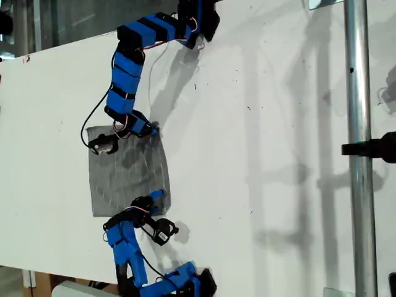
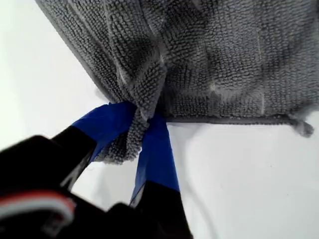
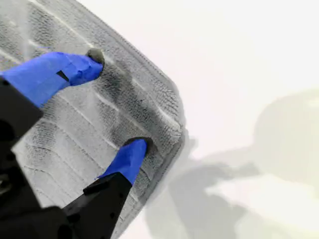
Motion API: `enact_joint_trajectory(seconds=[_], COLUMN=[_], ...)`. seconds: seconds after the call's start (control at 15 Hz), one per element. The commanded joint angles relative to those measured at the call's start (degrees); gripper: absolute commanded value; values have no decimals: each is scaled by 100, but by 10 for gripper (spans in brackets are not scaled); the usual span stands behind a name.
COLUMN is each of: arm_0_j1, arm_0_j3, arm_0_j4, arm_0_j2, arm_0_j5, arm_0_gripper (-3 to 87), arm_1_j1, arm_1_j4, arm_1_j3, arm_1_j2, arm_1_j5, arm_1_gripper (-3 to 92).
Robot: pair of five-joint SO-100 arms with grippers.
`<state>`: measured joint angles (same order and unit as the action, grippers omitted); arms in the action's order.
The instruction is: Grasp corners of a towel and fold twice.
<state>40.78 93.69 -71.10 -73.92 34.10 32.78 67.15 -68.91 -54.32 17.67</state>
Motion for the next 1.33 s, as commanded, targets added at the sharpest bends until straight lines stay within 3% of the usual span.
enact_joint_trajectory(seconds=[0.0,0.13,0.2,0.27,0.33,0.47,0.73,1.0,1.13,1.27], arm_0_j1=[114,211,264,290,272,114,-888,-2883,-3560,-3067], arm_0_j3=[97,167,202,246,413,510,360,1195,1863,2514], arm_0_j4=[105,105,123,176,369,527,-18,-475,-422,-88], arm_0_j2=[114,211,220,202,35,-281,-1749,-3964,-4729,-5062], arm_0_j5=[105,114,79,88,70,158,809,2496,3313,3050], arm_0_gripper=[258,217,153,15,-23,-12,-12,-12,-12,-12], arm_1_j1=[0,9,26,35,44,44,-510,-2646,-3384,-2795], arm_1_j4=[-53,-70,-70,-70,-70,-70,299,1143,1310,1187], arm_1_j3=[-18,-18,-26,-44,-70,-211,-1318,-2083,-1934,-2268], arm_1_j2=[-167,-167,-167,-185,-202,-352,-2021,-3841,-3964,-4219], arm_1_j5=[53,53,53,62,70,88,519,2048,2584,2540], arm_1_gripper=[-2,-2,-2,-2,-2,-2,-2,-2,-2,-2])
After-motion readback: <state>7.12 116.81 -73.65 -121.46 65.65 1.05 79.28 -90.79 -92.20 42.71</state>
